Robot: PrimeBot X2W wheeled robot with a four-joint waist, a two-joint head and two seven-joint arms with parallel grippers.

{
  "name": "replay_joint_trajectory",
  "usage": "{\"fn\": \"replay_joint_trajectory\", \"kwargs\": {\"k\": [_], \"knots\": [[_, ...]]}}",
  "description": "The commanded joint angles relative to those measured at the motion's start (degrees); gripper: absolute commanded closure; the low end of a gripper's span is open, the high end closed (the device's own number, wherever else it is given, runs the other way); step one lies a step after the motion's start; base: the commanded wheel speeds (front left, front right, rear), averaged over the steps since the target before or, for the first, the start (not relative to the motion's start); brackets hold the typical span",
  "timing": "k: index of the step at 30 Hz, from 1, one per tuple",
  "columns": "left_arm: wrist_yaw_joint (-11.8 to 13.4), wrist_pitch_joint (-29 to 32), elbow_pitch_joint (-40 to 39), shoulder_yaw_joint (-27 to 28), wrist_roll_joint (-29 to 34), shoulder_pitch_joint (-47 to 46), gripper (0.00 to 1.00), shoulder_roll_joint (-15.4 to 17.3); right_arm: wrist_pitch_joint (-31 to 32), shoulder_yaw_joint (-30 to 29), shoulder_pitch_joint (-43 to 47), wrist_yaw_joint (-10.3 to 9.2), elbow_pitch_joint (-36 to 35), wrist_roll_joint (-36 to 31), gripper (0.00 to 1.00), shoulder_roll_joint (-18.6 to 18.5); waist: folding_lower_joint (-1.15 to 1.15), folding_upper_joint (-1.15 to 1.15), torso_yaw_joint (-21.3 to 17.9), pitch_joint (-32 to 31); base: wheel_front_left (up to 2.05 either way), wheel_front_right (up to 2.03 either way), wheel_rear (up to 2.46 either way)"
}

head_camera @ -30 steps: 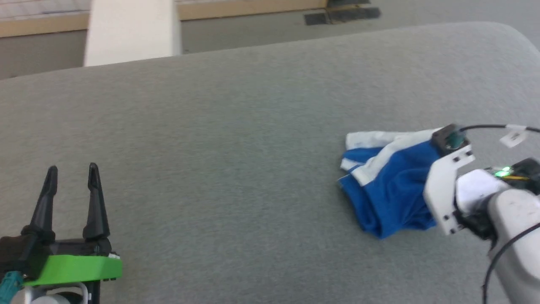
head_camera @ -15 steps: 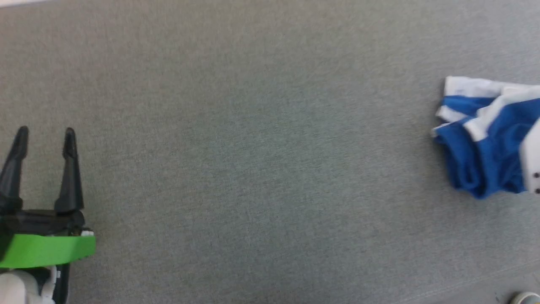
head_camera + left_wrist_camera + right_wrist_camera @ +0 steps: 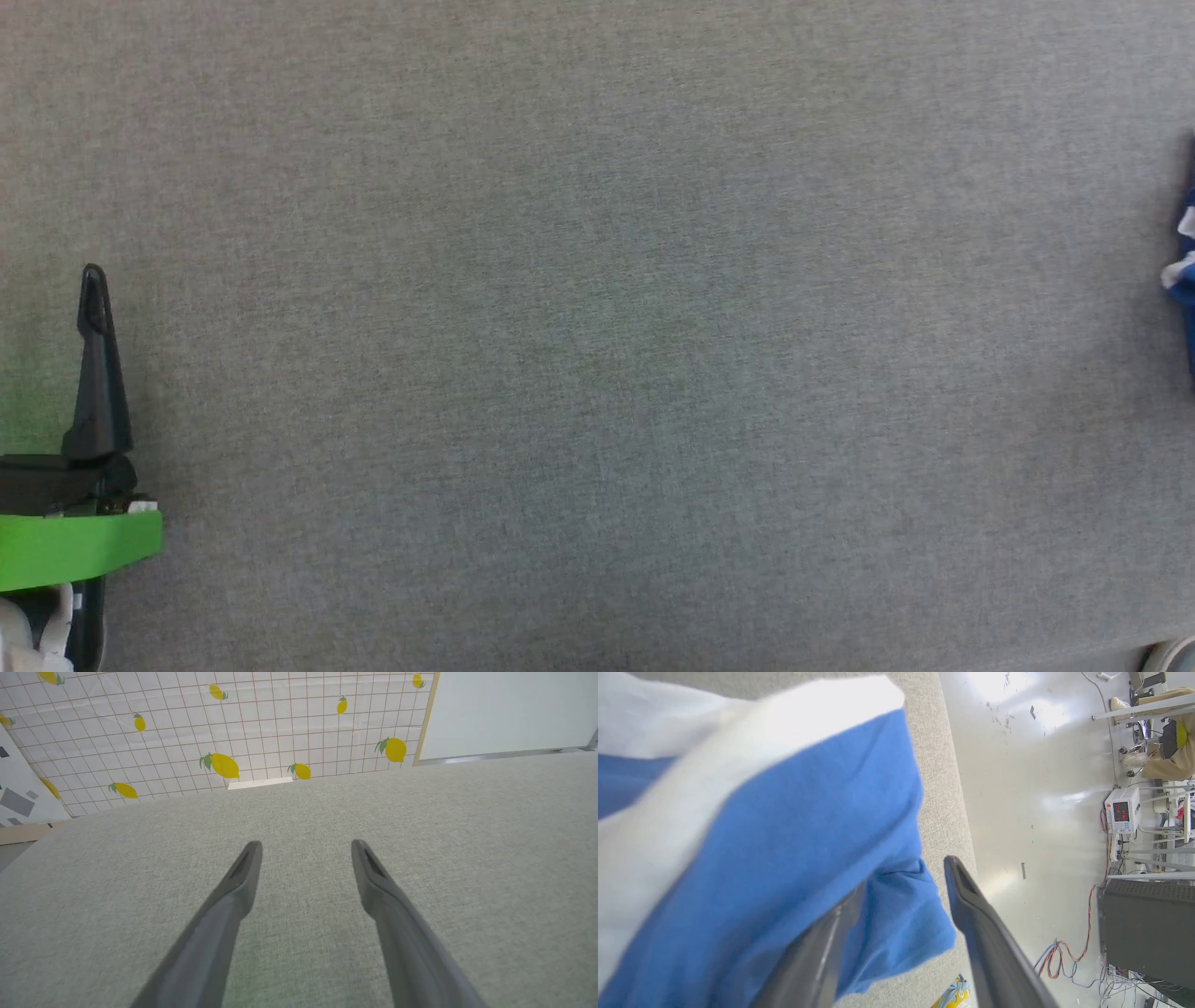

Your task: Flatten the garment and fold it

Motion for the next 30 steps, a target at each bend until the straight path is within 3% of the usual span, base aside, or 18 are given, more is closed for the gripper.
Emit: {"fn": "replay_joint_trajectory", "kwargs": {"k": [1,6,13,21,26,30], "knots": [[-0.2,-0.3,0.1,0.4,0.0,-0.3,0.00,0.2,-1.7,-0.6,-1.5,-0.11,-0.3,-0.9,0.00,-0.1,-0.01,0.00,0.1,-0.2,0.00,0.00,0.00],[-0.2,-0.3,0.6,0.6,0.5,-0.2,0.00,-1.2,-10.0,-0.2,-4.5,-0.11,-0.4,0.4,0.00,-1.1,-0.01,0.00,0.2,-3.1,0.00,0.00,0.00],[-0.2,-0.3,2.8,1.0,1.8,0.0,0.00,-5.1,-25.6,8.0,-10.2,-0.11,-3.8,8.2,0.00,-1.3,-0.01,0.00,2.0,-11.2,0.00,0.00,0.00],[0.1,-0.3,5.9,2.5,5.2,0.1,0.00,-10.9,-39.9,18.0,-8.8,-0.11,-7.4,14.7,0.00,5.8,-0.01,0.00,5.8,-21.6,0.00,0.00,0.00],[0.9,-0.3,7.9,3.3,7.2,0.1,0.00,-13.3,-48.4,20.1,-3.8,-0.11,-8.9,13.4,0.00,14.2,-0.01,0.00,7.8,-26.6,0.00,0.00,0.00],[1.5,-0.3,9.4,3.8,8.0,0.1,0.00,-14.6,-53.9,18.8,1.4,-0.11,-9.2,13.5,0.00,17.2,-0.01,0.00,9.2,-29.3,0.00,0.00,0.00]]}}
